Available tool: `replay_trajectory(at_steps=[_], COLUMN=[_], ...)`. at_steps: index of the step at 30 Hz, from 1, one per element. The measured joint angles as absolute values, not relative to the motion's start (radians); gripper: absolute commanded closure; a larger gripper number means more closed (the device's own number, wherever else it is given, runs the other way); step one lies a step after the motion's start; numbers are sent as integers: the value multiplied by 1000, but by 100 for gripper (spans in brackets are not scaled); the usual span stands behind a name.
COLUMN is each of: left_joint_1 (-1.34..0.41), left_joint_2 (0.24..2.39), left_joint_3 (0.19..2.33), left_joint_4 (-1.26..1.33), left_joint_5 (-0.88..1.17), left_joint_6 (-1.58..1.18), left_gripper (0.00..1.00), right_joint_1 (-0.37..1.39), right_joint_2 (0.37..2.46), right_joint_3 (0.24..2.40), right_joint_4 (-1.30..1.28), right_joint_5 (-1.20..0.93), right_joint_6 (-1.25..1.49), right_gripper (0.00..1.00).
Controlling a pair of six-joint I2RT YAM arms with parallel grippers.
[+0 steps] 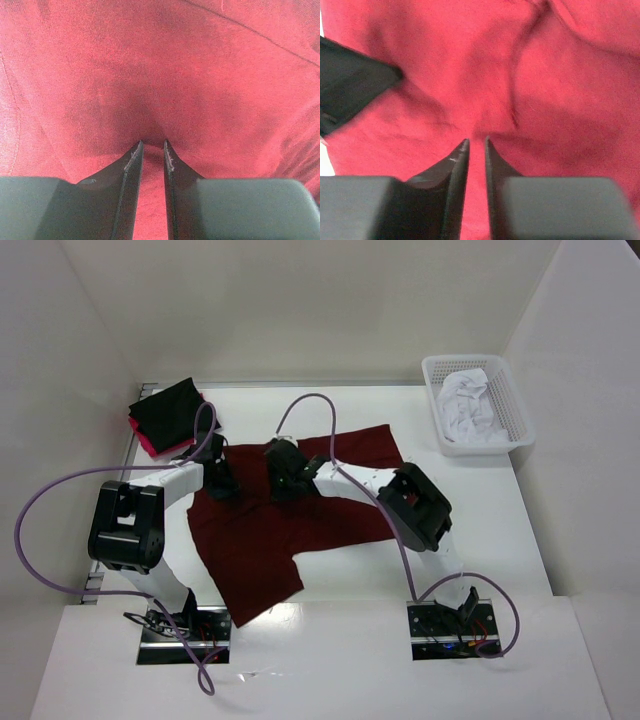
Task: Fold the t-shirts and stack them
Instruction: Fold the flattened tshirt in 1/3 of the way
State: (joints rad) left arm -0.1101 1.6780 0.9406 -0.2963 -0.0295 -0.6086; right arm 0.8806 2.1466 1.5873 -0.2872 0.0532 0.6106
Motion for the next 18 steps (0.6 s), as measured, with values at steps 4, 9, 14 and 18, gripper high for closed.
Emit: replay_trajectory(at_steps=[4,9,14,18], left_joint_1=[-110,-110,-114,-115], left_joint_2=[1679,1680,1676,1621], left_joint_3=[942,955,987,1040], left_joint_4=[-298,-321,-398,-466], left_joint_5=[-29,-25,-21,-22], left_joint_6=[-609,-605,-600,-576], left_gripper=[69,69,66,39], right_joint_1=[878,862,806,711], right_joint_2=[2107,2084,1983,1846], right_joint_3=[1511,1490,1441,1365], right_joint_4=[-307,-317,-319,-299], right_joint_5=[68,80,100,106], right_joint_6=[614,618,617,609], right_gripper=[41,32,28,21])
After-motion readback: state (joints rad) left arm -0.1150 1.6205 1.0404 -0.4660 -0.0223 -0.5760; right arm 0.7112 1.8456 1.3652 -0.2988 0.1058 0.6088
